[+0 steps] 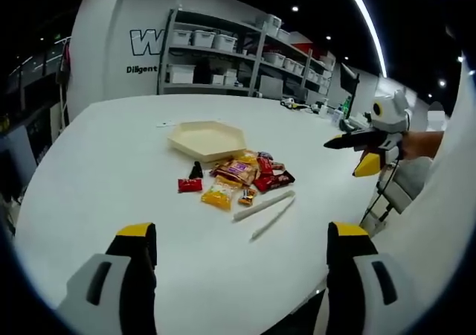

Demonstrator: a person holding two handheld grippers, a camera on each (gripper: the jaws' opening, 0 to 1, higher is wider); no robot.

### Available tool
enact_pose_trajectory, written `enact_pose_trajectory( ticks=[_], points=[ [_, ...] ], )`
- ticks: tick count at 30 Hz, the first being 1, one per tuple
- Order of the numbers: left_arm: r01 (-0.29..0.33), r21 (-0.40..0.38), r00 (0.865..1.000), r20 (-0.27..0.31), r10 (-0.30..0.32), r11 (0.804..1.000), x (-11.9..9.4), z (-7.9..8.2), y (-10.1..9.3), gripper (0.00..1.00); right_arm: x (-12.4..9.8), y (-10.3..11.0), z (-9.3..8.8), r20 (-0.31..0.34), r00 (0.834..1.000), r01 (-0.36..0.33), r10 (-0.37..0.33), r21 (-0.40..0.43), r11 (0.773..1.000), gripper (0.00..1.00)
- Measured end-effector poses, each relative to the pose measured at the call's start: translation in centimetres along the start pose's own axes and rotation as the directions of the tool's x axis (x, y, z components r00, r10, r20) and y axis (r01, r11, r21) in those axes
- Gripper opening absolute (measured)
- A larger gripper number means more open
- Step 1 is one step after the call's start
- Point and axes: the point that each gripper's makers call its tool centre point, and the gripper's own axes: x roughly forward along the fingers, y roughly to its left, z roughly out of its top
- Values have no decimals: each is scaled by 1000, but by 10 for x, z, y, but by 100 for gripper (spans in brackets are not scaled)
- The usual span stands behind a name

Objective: Place the target food into the container with the food tongs after gripping and lifting it, then release it inside without dropping or visibly crushing the food.

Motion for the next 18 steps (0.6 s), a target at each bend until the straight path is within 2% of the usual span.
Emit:
enact_pose_trajectory(
  ticks=[9, 18],
  points=[
    [4, 7, 1000, -6, -4, 1000, 0, -2, -3, 93, -3, -5, 4, 31, 999, 8, -9, 41, 999, 99],
    [14, 15, 1000, -21, -14, 1000, 5, -3, -4, 91, 0, -4, -4, 18, 1000, -1, 0, 49, 999, 99]
  ],
)
